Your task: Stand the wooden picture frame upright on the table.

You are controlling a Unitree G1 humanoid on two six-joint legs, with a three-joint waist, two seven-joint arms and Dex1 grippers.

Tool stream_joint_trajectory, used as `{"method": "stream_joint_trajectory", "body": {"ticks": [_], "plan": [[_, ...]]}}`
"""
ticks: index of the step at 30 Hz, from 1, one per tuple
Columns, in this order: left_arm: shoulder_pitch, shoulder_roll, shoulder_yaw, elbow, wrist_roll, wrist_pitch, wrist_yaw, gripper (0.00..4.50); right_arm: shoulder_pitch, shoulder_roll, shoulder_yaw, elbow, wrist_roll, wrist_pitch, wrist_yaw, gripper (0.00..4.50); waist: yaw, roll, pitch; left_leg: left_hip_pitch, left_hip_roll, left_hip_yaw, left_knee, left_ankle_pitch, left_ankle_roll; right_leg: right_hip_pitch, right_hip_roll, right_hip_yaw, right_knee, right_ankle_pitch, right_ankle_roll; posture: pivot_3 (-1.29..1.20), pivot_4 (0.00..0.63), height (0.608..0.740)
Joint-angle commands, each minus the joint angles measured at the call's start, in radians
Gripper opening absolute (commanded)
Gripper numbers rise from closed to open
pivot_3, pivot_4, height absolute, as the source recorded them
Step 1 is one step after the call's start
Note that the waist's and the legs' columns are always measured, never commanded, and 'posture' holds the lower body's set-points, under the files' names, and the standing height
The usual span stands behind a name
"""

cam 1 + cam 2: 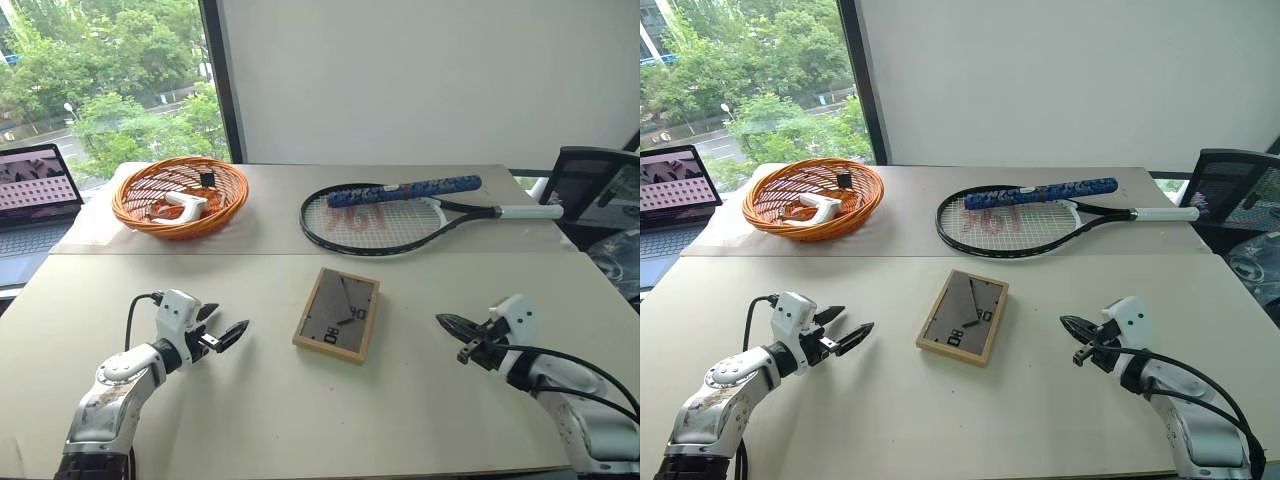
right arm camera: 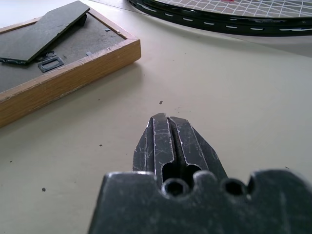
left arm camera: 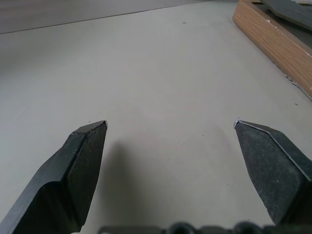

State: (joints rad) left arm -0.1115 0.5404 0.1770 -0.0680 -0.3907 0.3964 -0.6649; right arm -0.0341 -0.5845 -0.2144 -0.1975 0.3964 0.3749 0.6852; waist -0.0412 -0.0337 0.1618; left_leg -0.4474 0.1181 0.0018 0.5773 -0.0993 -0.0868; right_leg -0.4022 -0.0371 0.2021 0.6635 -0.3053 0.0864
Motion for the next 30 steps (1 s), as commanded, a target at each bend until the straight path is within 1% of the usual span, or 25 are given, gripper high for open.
{"method": "stream_joint_trajectory", "body": {"ticks": [1,3,4,6,7,8,9,10,12,13,15,19,23,28,30], "plan": [[-0.045,0.065,0.032,-0.019,-0.057,0.023,-0.092,4.24,-0.039,-0.068,-0.028,-0.074,0.059,0.031,0.065,0.02,0.000,0.000,0.000,0.000,0.000,0.000,0.000,0.000,0.000,0.000,0.000,0.000,0.000,0.000,0.000,0.00,0.150,0.725],[-0.081,0.157,0.045,-0.041,-0.123,0.058,-0.235,3.78,-0.096,-0.165,-0.048,-0.124,0.156,0.133,0.161,0.00,-0.001,0.000,0.003,-0.002,0.000,0.000,0.001,0.000,0.000,-0.002,0.000,0.000,0.001,0.000,0.000,0.00,0.150,0.725],[-0.093,0.187,0.044,-0.045,-0.136,0.066,-0.271,3.43,-0.116,-0.201,-0.043,-0.141,0.173,0.161,0.187,0.00,-0.002,0.001,0.004,-0.004,0.000,0.000,0.001,0.001,-0.001,-0.004,0.000,0.000,0.001,0.000,0.000,0.00,0.150,0.725],[-0.109,0.217,0.030,-0.043,-0.143,0.076,-0.299,2.67,-0.145,-0.244,-0.007,-0.156,0.167,0.184,0.201,0.00,-0.003,0.000,0.003,-0.002,0.000,0.000,0.000,0.001,-0.002,-0.002,0.000,0.000,0.001,0.000,0.001,0.00,0.150,0.725],[-0.118,0.227,0.022,-0.042,-0.142,0.077,-0.308,2.34,-0.159,-0.259,0.009,-0.163,0.165,0.197,0.204,0.00,-0.003,0.000,0.002,0.000,0.000,-0.001,-0.001,0.001,-0.002,0.000,0.000,0.000,0.000,-0.002,0.002,0.00,0.150,0.725],[-0.127,0.231,0.013,-0.042,-0.139,0.079,-0.313,1.84,-0.174,-0.269,0.031,-0.167,0.153,0.209,0.203,0.00,-0.004,-0.001,0.002,0.002,0.000,-0.001,-0.002,0.001,-0.001,0.001,0.000,-0.001,-0.001,-0.003,0.002,0.00,0.150,0.725],[-0.137,0.232,-0.001,-0.044,-0.129,0.079,-0.316,1.55,-0.186,-0.279,0.061,-0.169,0.129,0.213,0.200,0.00,-0.003,-0.001,0.001,0.002,0.000,-0.001,-0.002,0.000,-0.001,0.002,0.000,-0.001,-0.001,-0.003,0.001,0.00,0.150,0.725],[-0.143,0.230,-0.011,-0.045,-0.123,0.079,-0.317,1.14,-0.194,-0.286,0.081,-0.168,0.112,0.214,0.199,0.00,-0.002,-0.001,0.002,0.002,0.000,-0.001,-0.002,-0.001,-0.001,0.002,0.000,-0.001,-0.001,-0.003,0.000,0.00,0.150,0.725],[-0.166,0.220,-0.075,-0.031,-0.067,0.051,-0.316,0.35,-0.220,-0.273,0.145,-0.134,0.055,0.191,0.189,0.00,-0.001,-0.002,0.002,-0.001,0.000,-0.001,-0.002,-0.001,-0.001,-0.001,0.000,-0.001,0.000,-0.003,-0.001,0.00,0.150,0.725],[-0.178,0.210,-0.111,-0.017,-0.034,0.035,-0.308,0.05,-0.237,-0.261,0.174,-0.102,0.026,0.176,0.181,0.00,0.001,-0.002,0.002,-0.002,0.000,-0.001,-0.002,-0.001,-0.001,-0.001,0.000,-0.002,0.000,-0.003,-0.001,0.00,0.150,0.725],[-0.197,0.189,-0.166,0.005,0.017,0.014,-0.291,0.05,-0.264,-0.250,0.226,-0.044,-0.037,0.140,0.172,0.00,0.002,-0.002,0.002,-0.003,0.000,-0.001,0.000,-0.001,-0.001,-0.001,0.000,-0.002,0.000,-0.003,-0.001,0.00,0.150,0.725],[-0.232,0.126,-0.250,0.024,0.072,0.020,-0.263,0.05,-0.324,-0.207,0.279,0.085,-0.115,0.089,0.157,0.00,0.001,-0.002,0.002,-0.004,0.000,-0.002,0.003,-0.001,-0.001,-0.002,0.000,-0.002,0.000,-0.002,-0.001,0.00,0.150,0.725],[-0.273,0.056,-0.360,0.042,0.122,0.028,-0.273,0.05,-0.414,-0.131,0.363,0.268,-0.204,-0.005,0.173,0.00,0.002,-0.002,0.002,-0.005,0.000,-0.002,0.004,-0.001,-0.001,-0.001,0.000,-0.003,0.001,-0.002,-0.001,0.00,0.150,0.725],[-0.293,0.048,-0.384,0.009,0.090,0.082,-0.325,0.05,-0.532,-0.032,0.414,0.441,-0.258,-0.097,0.201,0.00,-0.004,-0.001,0.002,-0.005,0.000,-0.003,0.003,-0.001,-0.001,-0.001,0.000,-0.003,0.002,-0.002,-0.001,0.00,0.150,0.725],[-0.285,0.054,-0.386,-0.016,0.077,0.108,-0.341,0.05,-0.553,-0.007,0.434,0.464,-0.272,-0.115,0.221,0.00,-0.001,-0.001,0.002,-0.005,0.000,-0.003,0.003,-0.001,-0.001,-0.001,0.000,-0.003,0.001,-0.001,-0.001,0.00,0.150,0.725]]}}
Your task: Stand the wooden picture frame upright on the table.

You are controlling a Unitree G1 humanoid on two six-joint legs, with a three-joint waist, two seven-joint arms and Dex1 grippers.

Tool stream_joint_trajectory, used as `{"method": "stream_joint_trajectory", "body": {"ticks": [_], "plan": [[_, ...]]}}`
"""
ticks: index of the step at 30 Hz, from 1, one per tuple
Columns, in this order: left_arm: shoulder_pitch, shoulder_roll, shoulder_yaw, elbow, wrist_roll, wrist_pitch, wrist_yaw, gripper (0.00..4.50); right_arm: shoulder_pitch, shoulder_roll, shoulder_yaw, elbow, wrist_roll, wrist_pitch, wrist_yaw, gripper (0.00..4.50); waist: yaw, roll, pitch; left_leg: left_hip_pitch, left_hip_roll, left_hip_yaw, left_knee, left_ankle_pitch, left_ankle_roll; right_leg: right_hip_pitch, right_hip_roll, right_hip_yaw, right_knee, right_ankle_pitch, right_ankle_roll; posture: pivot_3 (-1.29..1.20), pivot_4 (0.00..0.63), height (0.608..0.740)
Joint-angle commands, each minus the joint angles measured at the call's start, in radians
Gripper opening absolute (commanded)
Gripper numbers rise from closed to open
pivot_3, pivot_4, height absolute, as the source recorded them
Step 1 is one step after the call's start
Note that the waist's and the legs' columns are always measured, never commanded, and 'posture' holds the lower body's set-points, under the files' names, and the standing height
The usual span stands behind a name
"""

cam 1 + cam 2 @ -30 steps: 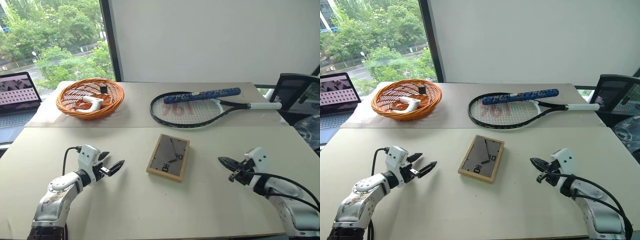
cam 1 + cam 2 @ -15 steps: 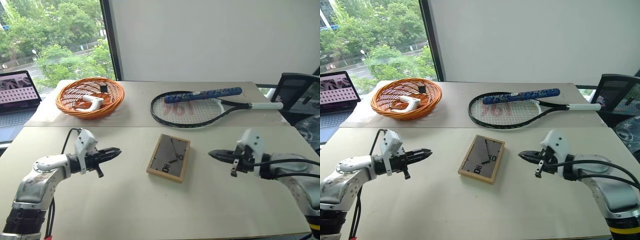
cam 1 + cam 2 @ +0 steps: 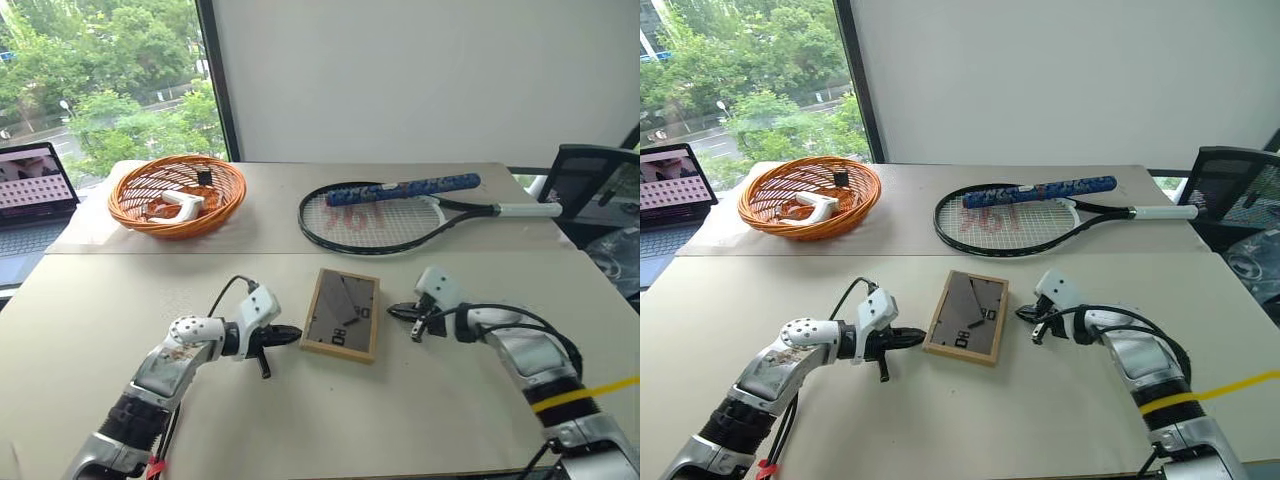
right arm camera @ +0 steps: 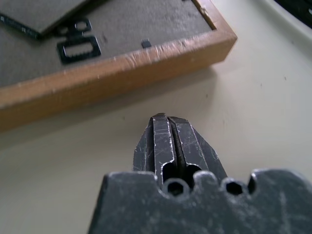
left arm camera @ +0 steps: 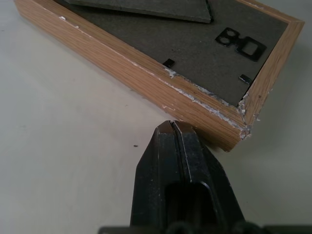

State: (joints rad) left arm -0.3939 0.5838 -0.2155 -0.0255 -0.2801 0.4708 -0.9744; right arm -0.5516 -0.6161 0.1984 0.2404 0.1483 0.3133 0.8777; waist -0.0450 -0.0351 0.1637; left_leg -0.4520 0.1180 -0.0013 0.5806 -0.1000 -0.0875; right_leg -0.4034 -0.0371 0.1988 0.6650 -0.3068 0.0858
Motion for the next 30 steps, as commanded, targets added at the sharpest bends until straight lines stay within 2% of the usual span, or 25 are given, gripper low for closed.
{"method": "stream_joint_trajectory", "body": {"ticks": [1,9,14,17,19,21,24,26,29,30], "plan": [[0.002,0.014,0.007,-0.069,-0.033,0.041,-0.035,0.05,-0.039,0.032,0.027,0.023,-0.026,-0.052,0.040,0.00,0.003,0.000,0.000,0.000,0.000,0.000,0.000,0.000,0.000,0.000,0.000,0.000,0.000,0.000,0.000,0.00,0.150,0.725],[0.044,0.014,0.033,-0.116,-0.072,0.091,-0.030,0.05,-0.007,0.053,0.008,-0.040,-0.023,-0.021,0.050,0.00,0.006,0.000,0.000,0.000,0.000,-0.001,0.000,0.000,0.000,0.001,0.000,-0.001,0.000,0.000,0.000,0.00,0.150,0.725],[0.038,0.025,0.029,-0.094,-0.023,0.090,-0.001,0.05,-0.002,0.036,0.010,-0.061,-0.039,0.004,0.054,0.00,0.006,0.000,0.000,0.000,0.000,-0.001,0.000,0.000,0.000,0.001,0.000,-0.001,0.000,0.000,0.000,0.00,0.150,0.725],[0.005,0.026,0.133,-0.018,-0.046,0.138,0.071,0.05,0.011,-0.009,-0.024,-0.090,-0.036,0.017,0.063,0.00,0.008,0.000,0.000,0.000,0.000,-0.001,0.001,0.000,0.000,0.001,0.000,-0.001,0.000,0.000,0.000,0.00,0.150,0.725],[-0.074,-0.065,0.344,0.057,-0.190,0.265,0.231,0.05,0.023,-0.047,-0.063,-0.118,-0.010,0.036,0.080,0.00,0.017,0.000,0.000,0.000,0.000,-0.001,0.001,0.000,0.000,0.001,0.000,-0.002,0.000,0.000,0.000,0.00,0.150,0.725],[-0.112,-0.080,0.468,0.065,-0.295,0.426,0.288,0.05,0.038,-0.088,-0.105,-0.162,0.023,0.047,0.108,0.00,0.023,-0.001,0.001,-0.003,0.000,-0.002,0.004,0.000,0.000,-0.001,0.000,-0.002,0.002,0.000,0.000,0.00,0.150,0.725],[-0.134,-0.021,0.502,0.031,-0.397,0.777,0.304,0.05,0.062,-0.129,-0.146,-0.232,0.070,0.037,0.154,0.00,0.022,0.000,0.001,-0.005,0.000,-0.005,0.007,-0.002,0.002,0.000,0.000,-0.004,0.001,0.000,0.001,0.00,0.150,0.725],[-0.154,0.000,0.527,0.033,-0.516,0.998,0.252,0.05,0.073,-0.144,-0.151,-0.279,0.080,0.011,0.175,0.00,0.020,0.000,0.001,-0.005,0.000,-0.005,0.007,-0.002,0.002,0.000,0.000,-0.004,0.002,0.000,0.001,0.00,0.150,0.725],[-0.158,-0.001,0.518,0.014,-0.584,1.125,0.253,0.65,0.079,-0.157,-0.131,-0.319,0.066,-0.027,0.200,0.00,0.020,0.000,0.001,-0.005,0.000,-0.006,0.007,-0.002,0.002,0.000,0.000,-0.006,0.002,0.000,0.001,0.00,0.150,0.725],[-0.155,-0.002,0.508,0.009,-0.607,1.137,0.263,1.15,0.078,-0.159,-0.126,-0.324,0.058,-0.040,0.205,0.00,0.020,0.000,0.001,-0.005,0.000,-0.006,0.007,-0.002,0.002,0.000,0.000,-0.006,0.002,0.000,0.001,0.00,0.150,0.725]]}}
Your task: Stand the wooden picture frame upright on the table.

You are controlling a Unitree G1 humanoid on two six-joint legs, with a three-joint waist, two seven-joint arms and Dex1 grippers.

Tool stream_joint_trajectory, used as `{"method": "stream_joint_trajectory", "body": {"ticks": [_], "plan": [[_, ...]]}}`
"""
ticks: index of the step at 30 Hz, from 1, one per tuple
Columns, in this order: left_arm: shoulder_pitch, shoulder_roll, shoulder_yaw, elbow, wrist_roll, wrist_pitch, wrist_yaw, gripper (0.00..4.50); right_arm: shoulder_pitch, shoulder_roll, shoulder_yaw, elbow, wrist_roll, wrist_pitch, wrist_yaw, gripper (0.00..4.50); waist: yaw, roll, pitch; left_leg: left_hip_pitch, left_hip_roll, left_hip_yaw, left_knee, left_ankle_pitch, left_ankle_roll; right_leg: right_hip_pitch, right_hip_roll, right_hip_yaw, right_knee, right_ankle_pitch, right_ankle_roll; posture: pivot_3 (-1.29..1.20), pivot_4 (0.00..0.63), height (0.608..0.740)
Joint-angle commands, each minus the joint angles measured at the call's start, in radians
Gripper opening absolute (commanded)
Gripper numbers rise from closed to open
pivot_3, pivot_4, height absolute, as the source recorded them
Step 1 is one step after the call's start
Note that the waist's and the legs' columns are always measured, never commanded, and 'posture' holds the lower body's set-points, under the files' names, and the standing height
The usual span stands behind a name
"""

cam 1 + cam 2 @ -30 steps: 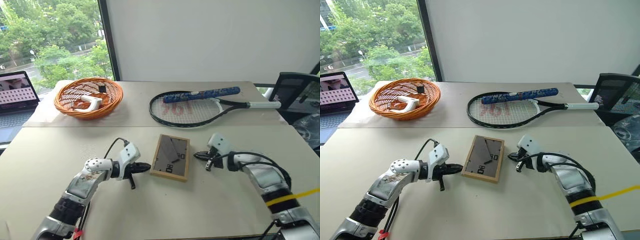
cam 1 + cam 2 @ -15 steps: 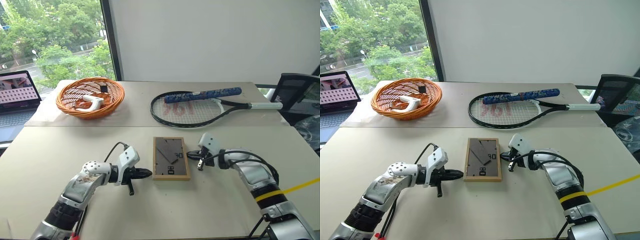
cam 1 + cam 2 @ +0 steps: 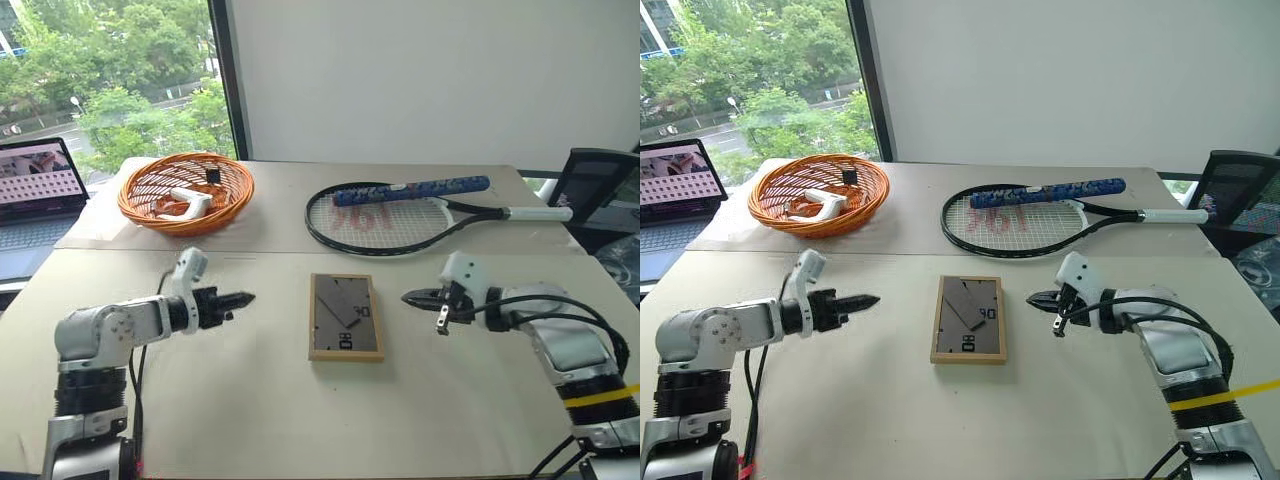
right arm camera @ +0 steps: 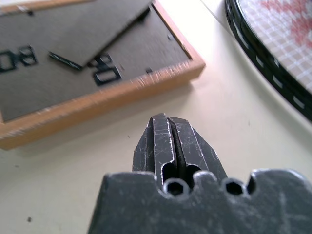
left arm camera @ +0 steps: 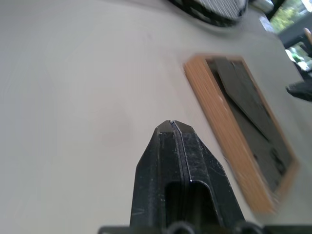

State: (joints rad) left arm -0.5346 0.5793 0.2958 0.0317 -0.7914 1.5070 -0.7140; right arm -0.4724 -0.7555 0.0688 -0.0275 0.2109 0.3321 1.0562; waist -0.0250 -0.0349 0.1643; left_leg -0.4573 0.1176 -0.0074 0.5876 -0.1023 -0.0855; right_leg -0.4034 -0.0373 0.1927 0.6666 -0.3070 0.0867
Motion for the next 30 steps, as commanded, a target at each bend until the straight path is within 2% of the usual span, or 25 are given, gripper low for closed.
{"method": "stream_joint_trajectory", "body": {"ticks": [1,4,6,8,9,10,15,20,30], "plan": [[-0.016,0.001,-0.012,-0.041,-0.140,0.105,0.015,1.38,0.000,-0.021,0.009,-0.060,-0.008,-0.070,0.034,0.00,0.000,0.000,0.000,0.000,0.000,0.000,0.000,0.000,0.000,0.000,0.000,0.000,0.000,0.000,0.000,0.00,0.150,0.725],[-0.031,-0.009,-0.029,-0.010,-0.242,0.107,0.077,2.45,0.006,-0.028,0.018,-0.061,-0.020,-0.094,0.047,0.00,0.003,0.000,0.000,0.000,0.000,-0.001,0.001,0.000,-0.001,0.001,0.000,-0.001,0.000,0.000,0.000,0.00,0.150,0.725],[-0.031,-0.023,-0.055,-0.004,-0.271,0.107,0.132,3.26,0.017,-0.044,0.028,-0.042,-0.039,-0.110,0.054,0.00,0.007,0.000,0.000,0.000,0.000,-0.001,0.002,0.000,-0.001,0.001,0.000,-0.001,0.000,0.000,0.000,0.00,0.150,0.725],[-0.032,-0.043,-0.067,0.004,-0.295,0.107,0.184,3.86,0.027,-0.056,0.039,-0.020,-0.062,-0.125,0.058,0.00,0.010,0.000,0.000,0.000,0.000,-0.001,0.002,0.000,-0.001,0.001,0.000,-0.001,0.000,0.000,0.000,0.00,0.150,0.725],[-0.042,-0.074,-0.058,0.026,-0.289,0.107,0.226,4.28,0.030,-0.059,0.049,0.004,-0.081,-0.142,0.054,0.00,0.010,0.000,0.000,0.000,0.000,-0.001,0.002,0.000,-0.001,0.001,0.000,-0.001,0.000,0.000,0.000,0.00,0.150,0.725],[-0.056,-0.110,-0.041,0.061,-0.281,0.107,0.274,4.44,0.031,-0.057,0.058,0.029,-0.097,-0.160,0.052,0.00,0.010,0.000,0.000,0.000,0.000,-0.001,0.002,0.000,-0.001,0.001,0.000,-0.001,0.000,0.000,0.000,0.00,0.150,0.725],[-0.096,-0.261,-0.050,0.135,-0.281,0.107,0.434,4.44,-0.004,-0.007,0.098,0.168,-0.135,-0.240,0.048,0.00,0.012,0.000,0.000,0.000,-0.001,-0.002,0.003,0.000,-0.001,0.002,0.000,-0.001,-0.001,0.001,0.000,0.00,0.150,0.725],[-0.111,-0.359,-0.065,0.172,-0.336,0.107,0.527,4.44,-0.024,0.049,0.126,0.195,-0.131,-0.267,0.073,0.00,0.013,0.000,0.000,0.000,-0.001,-0.003,0.002,0.001,-0.001,0.003,0.000,-0.001,-0.001,0.001,0.000,0.00,0.150,0.725],[-0.100,-0.442,-0.031,0.195,-0.469,0.107,0.652,4.44,-0.013,0.107,0.144,0.195,-0.150,-0.264,0.063,0.00,0.014,0.000,0.000,0.000,-0.005,-0.017,0.003,0.002,-0.003,0.013,-0.002,-0.015,-0.004,0.001,0.000,0.00,0.150,0.725]]}}
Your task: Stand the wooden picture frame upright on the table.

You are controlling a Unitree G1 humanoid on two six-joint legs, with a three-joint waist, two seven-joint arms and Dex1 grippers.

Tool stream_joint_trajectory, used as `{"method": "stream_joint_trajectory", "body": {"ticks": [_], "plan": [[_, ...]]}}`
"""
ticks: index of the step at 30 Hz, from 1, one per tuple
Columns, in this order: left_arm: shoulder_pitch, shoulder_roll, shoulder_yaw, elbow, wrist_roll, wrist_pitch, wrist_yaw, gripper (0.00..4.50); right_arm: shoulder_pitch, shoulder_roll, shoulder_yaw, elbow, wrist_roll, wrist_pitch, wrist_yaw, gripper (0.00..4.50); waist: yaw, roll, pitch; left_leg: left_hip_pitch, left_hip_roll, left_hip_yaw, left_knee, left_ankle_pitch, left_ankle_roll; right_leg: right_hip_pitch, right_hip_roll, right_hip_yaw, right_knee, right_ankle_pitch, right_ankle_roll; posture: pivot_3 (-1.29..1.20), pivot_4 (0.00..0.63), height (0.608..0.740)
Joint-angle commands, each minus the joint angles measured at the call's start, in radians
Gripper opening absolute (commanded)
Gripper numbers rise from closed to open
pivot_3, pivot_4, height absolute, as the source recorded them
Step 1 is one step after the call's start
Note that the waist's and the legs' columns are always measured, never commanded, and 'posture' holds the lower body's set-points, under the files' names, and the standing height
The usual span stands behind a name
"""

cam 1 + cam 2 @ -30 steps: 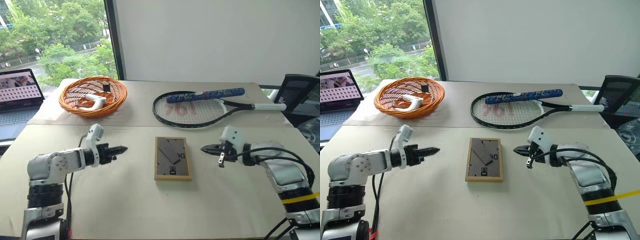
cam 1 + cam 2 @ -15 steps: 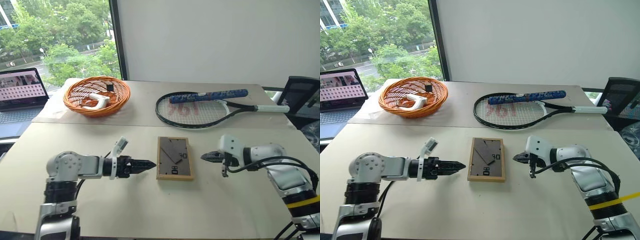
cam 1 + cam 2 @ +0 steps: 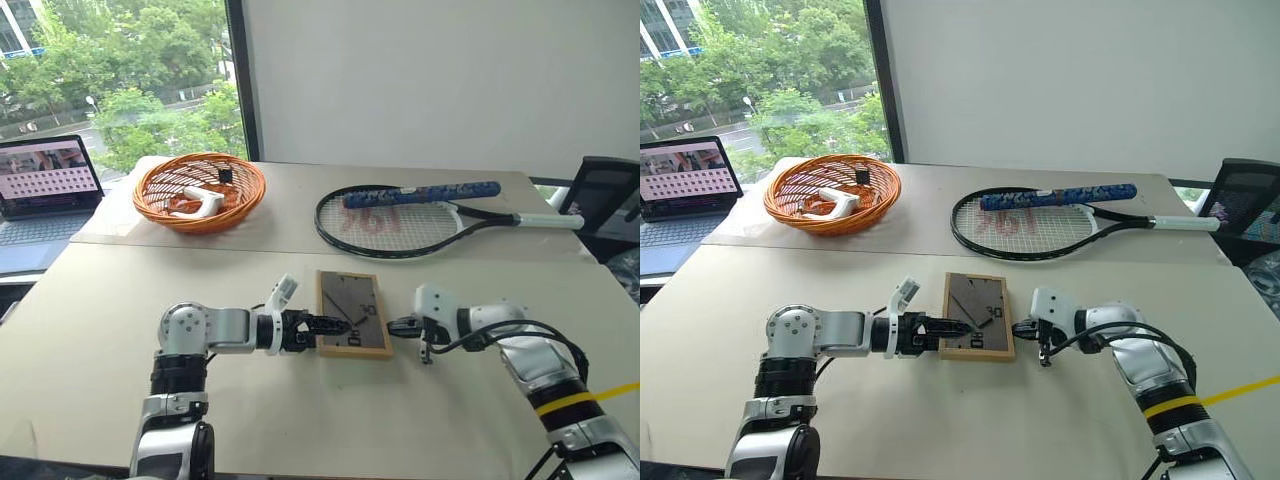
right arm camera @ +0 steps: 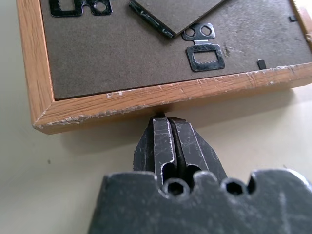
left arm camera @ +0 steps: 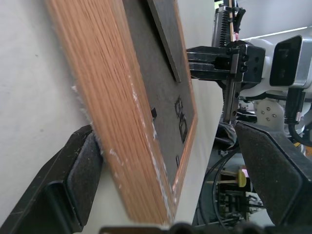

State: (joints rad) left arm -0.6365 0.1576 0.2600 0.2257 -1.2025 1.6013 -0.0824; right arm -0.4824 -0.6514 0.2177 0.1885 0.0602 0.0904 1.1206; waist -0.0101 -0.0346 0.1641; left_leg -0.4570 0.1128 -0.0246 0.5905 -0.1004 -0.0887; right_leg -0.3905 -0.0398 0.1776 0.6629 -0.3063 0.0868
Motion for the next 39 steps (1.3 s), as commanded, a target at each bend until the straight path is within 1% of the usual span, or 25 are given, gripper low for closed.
{"method": "stream_joint_trajectory", "body": {"ticks": [1,6,7,9,10,11,13,14,16,17,20,22,23,25,27,29,30,31,32,34,35,36,39], "plan": [[0.003,-0.024,0.011,-0.001,-0.063,0.013,0.032,4.44,-0.001,0.002,-0.005,-0.021,0.001,-0.021,-0.002,0.00,-0.001,0.000,0.000,0.000,0.000,-0.001,0.000,0.000,0.000,0.000,0.000,0.000,0.000,0.000,0.000,0.00,0.150,0.725],[0.022,-0.003,0.030,-0.005,-0.090,0.013,0.070,4.44,-0.001,-0.007,-0.011,-0.016,0.002,-0.020,-0.001,0.00,-0.003,0.000,0.000,0.000,0.000,-0.002,0.000,0.001,-0.001,0.000,0.000,-0.001,0.000,0.000,0.000,0.00,0.150,0.725],[0.025,0.006,0.029,-0.009,-0.107,0.013,0.069,4.04,-0.002,-0.009,-0.012,-0.015,0.002,-0.019,-0.001,0.00,-0.003,0.000,0.000,0.000,0.000,-0.002,0.000,0.001,-0.001,0.000,0.000,-0.001,0.000,0.000,0.000,0.00,0.150,0.725],[0.030,0.027,0.023,-0.017,-0.137,0.013,0.057,3.81,-0.004,-0.011,-0.018,-0.016,0.006,-0.016,-0.001,0.00,-0.006,0.000,0.000,0.000,0.000,-0.002,-0.001,0.001,-0.002,0.000,0.000,-0.001,0.000,0.000,0.000,0.00,0.150,0.725],[0.030,0.037,0.024,-0.021,-0.151,0.013,0.051,3.53,-0.006,-0.011,-0.024,-0.020,0.013,-0.008,-0.001,0.00,-0.007,0.000,0.000,0.000,0.000,-0.002,-0.001,0.001,-0.002,0.000,0.000,-0.001,0.000,0.000,0.000,0.00,0.150,0.725],[0.026,0.047,0.032,-0.019,-0.160,0.013,0.042,3.05,-0.010,-0.020,-0.037,-0.032,0.023,0.008,0.000,0.00,-0.007,0.000,0.000,0.000,0.000,-0.002,-0.001,0.001,-0.002,0.000,0.000,-0.001,0.000,0.000,0.000,0.00,0.150,0.725],[0.020,0.065,0.042,-0.017,-0.170,0.013,0.026,2.30,-0.016,-0.036,-0.060,-0.049,0.040,0.034,0.003,0.00,-0.005,0.000,0.000,0.000,0.000,-0.002,-0.001,0.001,-0.002,0.000,0.000,-0.001,0.000,0.000,0.000,0.00,0.150,0.725],[0.019,0.073,0.043,-0.017,-0.173,0.013,0.019,2.05,-0.018,-0.042,-0.068,-0.054,0.046,0.043,0.005,0.00,-0.005,0.000,0.000,0.000,0.000,-0.002,-0.001,0.001,-0.002,0.000,0.000,-0.001,0.000,0.000,0.000,0.00,0.150,0.725],[0.018,0.085,0.046,-0.020,-0.179,0.013,0.001,1.32,-0.020,-0.052,-0.088,-0.064,0.063,0.064,0.005,0.00,-0.005,0.000,0.000,0.000,-0.001,-0.002,-0.001,0.002,-0.002,0.000,0.000,-0.001,0.000,0.000,0.000,0.00,0.150,0.725],[0.013,0.094,0.057,-0.018,-0.181,0.013,-0.009,1.21,-0.024,-0.067,-0.111,-0.074,0.080,0.083,0.009,0.00,-0.005,0.000,0.000,0.000,-0.001,-0.002,-0.001,0.002,-0.002,0.000,0.000,-0.001,0.000,0.000,0.000,0.00,0.150,0.725],[-0.005,0.120,0.083,-0.019,-0.194,0.005,-0.052,1.21,-0.060,-0.122,-0.236,-0.132,0.205,0.218,0.019,0.00,-0.004,0.001,0.001,0.000,-0.001,-0.002,-0.001,0.002,-0.003,0.000,0.000,-0.001,0.000,0.000,0.000,0.00,0.150,0.725],[-0.013,0.126,0.087,-0.021,-0.199,0.001,-0.074,1.21,-0.086,-0.136,-0.284,-0.180,0.280,0.310,0.016,0.00,-0.004,0.001,0.001,0.000,-0.001,-0.002,-0.001,0.002,-0.003,0.000,0.000,-0.001,0.000,0.000,0.000,0.00,0.150,0.725],[-0.015,0.129,0.087,-0.021,-0.201,0.003,-0.083,1.21,-0.095,-0.138,-0.294,-0.199,0.304,0.343,0.012,0.00,-0.004,0.001,0.001,0.000,-0.001,-0.002,-0.001,0.002,-0.002,0.000,-0.001,-0.001,0.000,0.000,0.000,0.00,0.150,0.725],[-0.018,0.142,0.077,-0.040,-0.232,0.011,-0.120,1.21,-0.128,-0.119,-0.314,-0.275,0.393,0.472,-0.016,0.00,-0.008,0.001,0.001,0.000,-0.001,-0.003,-0.002,0.001,-0.002,0.000,-0.001,-0.002,0.000,-0.001,-0.001,0.00,0.150,0.725],[-0.019,0.159,0.053,-0.064,-0.258,0.013,-0.158,1.21,-0.157,-0.089,-0.308,-0.338,0.487,0.618,-0.041,0.00,-0.012,0.001,0.001,0.000,-0.001,-0.003,-0.002,0.001,-0.002,0.000,-0.001,-0.002,0.000,-0.001,-0.001,0.00,0.150,0.725],[-0.019,0.179,0.023,-0.083,-0.285,0.013,-0.192,1.21,-0.183,-0.057,-0.293,-0.357,0.519,0.699,-0.081,0.00,-0.014,0.001,0.001,0.000,-0.001,-0.003,-0.003,0.001,-0.002,-0.001,-0.001,-0.002,0.000,-0.001,-0.001,0.00,0.150,0.725],[-0.019,0.189,0.007,-0.098,-0.288,0.013,-0.208,1.21,-0.196,-0.039,-0.287,-0.359,0.542,0.744,-0.096,0.59,-0.013,0.001,0.001,0.000,-0.001,-0.003,-0.003,0.002,-0.002,-0.001,-0.001,-0.002,0.000,-0.001,-0.001,0.00,0.150,0.725],[-0.022,0.197,-0.007,-0.106,-0.288,0.013,-0.220,1.21,-0.203,-0.031,-0.269,-0.363,0.554,0.774,-0.096,0.64,-0.012,0.001,0.001,0.000,-0.001,-0.003,-0.003,0.001,-0.002,-0.001,-0.001,-0.002,0.000,-0.001,-0.001,0.00,0.150,0.725],[-0.025,0.202,-0.015,-0.110,-0.288,0.013,-0.229,1.21,-0.207,-0.025,-0.255,-0.367,0.560,0.790,-0.097,0.91,-0.010,0.001,0.001,-0.001,-0.001,-0.003,-0.003,0.001,-0.002,-0.001,-0.001,-0.002,0.000,-0.001,-0.001,0.00,0.150,0.725],[-0.033,0.211,-0.029,-0.116,-0.277,0.011,-0.245,1.21,-0.227,-0.006,-0.243,-0.348,0.565,0.813,-0.115,1.57,-0.006,0.001,0.001,-0.001,-0.001,-0.003,-0.003,0.001,-0.002,-0.001,-0.001,-0.002,0.000,-0.001,-0.001,0.00,0.150,0.725],[-0.037,0.215,-0.034,-0.117,-0.274,0.009,-0.251,1.21,-0.236,-0.001,-0.239,-0.337,0.565,0.818,-0.121,1.97,-0.006,0.001,0.001,-0.001,-0.001,-0.003,-0.002,0.001,-0.002,-0.002,-0.001,-0.002,0.000,-0.001,-0.001,0.00,0.150,0.725],[-0.040,0.218,-0.039,-0.119,-0.273,0.006,-0.256,1.21,-0.244,0.001,-0.236,-0.328,0.565,0.821,-0.123,2.19,-0.004,0.001,0.001,-0.002,-0.001,-0.003,-0.002,0.002,-0.002,-0.002,-0.001,-0.002,0.000,-0.001,-0.001,0.00,0.150,0.725],[-0.044,0.225,-0.052,-0.128,-0.268,0.001,-0.268,1.21,-0.260,0.012,-0.234,-0.309,0.574,0.836,-0.130,3.28,-0.005,0.001,0.001,-0.003,-0.001,-0.003,-0.002,0.001,-0.002,-0.003,-0.001,-0.002,0.000,-0.001,-0.001,0.00,0.150,0.725]]}}
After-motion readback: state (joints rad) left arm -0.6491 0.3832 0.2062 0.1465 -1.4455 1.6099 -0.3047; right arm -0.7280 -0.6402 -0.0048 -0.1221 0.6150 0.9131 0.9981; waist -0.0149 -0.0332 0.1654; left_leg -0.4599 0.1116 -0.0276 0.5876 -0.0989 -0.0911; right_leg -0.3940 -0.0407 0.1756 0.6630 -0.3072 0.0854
